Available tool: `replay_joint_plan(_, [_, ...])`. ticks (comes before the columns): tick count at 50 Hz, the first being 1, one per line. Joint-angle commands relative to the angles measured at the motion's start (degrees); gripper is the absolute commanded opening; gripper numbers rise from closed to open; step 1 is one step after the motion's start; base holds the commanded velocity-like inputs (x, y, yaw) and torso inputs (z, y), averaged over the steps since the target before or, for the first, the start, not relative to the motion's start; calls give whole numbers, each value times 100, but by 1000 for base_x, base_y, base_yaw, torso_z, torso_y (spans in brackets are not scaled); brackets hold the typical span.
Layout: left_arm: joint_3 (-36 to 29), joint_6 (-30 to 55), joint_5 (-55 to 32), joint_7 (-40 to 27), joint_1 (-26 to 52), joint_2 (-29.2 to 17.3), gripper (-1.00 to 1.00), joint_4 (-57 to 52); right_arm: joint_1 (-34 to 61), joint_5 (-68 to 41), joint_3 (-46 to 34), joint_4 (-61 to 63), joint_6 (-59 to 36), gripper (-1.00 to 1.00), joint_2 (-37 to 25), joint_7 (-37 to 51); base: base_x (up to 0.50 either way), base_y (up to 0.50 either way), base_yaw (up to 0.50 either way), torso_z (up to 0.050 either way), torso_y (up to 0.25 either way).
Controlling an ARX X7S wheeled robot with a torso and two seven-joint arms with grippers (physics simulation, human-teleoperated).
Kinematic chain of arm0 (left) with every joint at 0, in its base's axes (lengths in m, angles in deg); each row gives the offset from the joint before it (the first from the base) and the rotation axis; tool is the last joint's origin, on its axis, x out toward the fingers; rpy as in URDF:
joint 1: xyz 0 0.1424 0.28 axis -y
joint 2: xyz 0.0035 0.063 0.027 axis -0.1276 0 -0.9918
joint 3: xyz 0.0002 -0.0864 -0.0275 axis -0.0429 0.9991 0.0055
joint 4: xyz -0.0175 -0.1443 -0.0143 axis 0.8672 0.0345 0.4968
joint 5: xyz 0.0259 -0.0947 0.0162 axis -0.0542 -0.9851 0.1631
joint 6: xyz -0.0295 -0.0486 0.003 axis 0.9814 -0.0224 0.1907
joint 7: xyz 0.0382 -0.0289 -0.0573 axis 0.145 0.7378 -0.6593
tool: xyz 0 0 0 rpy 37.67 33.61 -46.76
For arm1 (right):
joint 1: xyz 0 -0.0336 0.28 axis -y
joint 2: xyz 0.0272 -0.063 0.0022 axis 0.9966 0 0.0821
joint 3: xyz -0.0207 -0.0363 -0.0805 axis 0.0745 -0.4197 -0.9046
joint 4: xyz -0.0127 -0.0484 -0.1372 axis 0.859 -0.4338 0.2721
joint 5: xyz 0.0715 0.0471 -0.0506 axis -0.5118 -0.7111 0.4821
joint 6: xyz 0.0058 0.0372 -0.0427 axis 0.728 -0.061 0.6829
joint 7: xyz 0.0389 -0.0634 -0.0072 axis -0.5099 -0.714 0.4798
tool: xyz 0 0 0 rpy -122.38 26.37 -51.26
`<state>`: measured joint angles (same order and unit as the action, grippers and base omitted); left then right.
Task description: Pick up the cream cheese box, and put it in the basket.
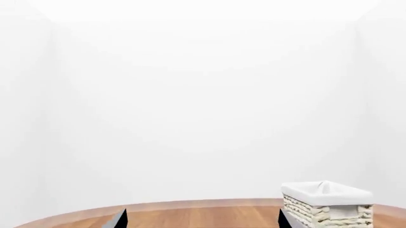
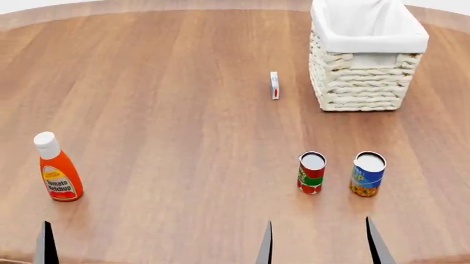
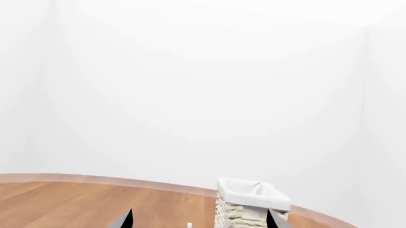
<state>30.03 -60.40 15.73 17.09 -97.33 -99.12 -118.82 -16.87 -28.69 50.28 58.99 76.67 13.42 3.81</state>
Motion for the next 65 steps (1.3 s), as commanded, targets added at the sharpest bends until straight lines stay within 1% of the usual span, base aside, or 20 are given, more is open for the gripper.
replay_joint_plan(1, [-41, -11, 8, -53, 11, -43, 100, 18, 9, -21, -19, 12, -26, 100, -44, 50, 0, 94, 0, 0, 0])
replay_joint_plan(8, [-69, -19, 29, -87, 15, -66, 100, 43, 11, -88, 22, -24, 27, 100, -53, 103, 0, 65, 0, 0, 0])
replay_joint_plan(9, [-73, -19, 29, -91, 21, -69, 100, 53, 53, 23, -17, -17, -171, 100, -36, 131, 0, 0, 0, 0, 0])
replay_joint_plan(14, [-104, -25, 47, -110, 19, -84, 100, 62, 64, 95, -106, -19, -163, 100, -55, 149, 0, 0, 0, 0, 0])
replay_joint_plan(17, [-104, -28, 58, -130, 24, -94, 100, 60, 87, -109, -16, 36, -306, 100, -23, 129, 0, 0, 0, 0, 0])
replay_joint_plan(20, [-117, -10, 65, -144, 31, -103, 100, 66, 93, -89, -34, 19, -306, 100, -49, 135, 30, 0, 0, 0, 0])
replay_joint_plan(65, [-259, -89, 47, -277, 38, -265, 100, 94, 136, -185, -124, -78, -203, 100, -227, 312, 217, 0, 0, 0, 0])
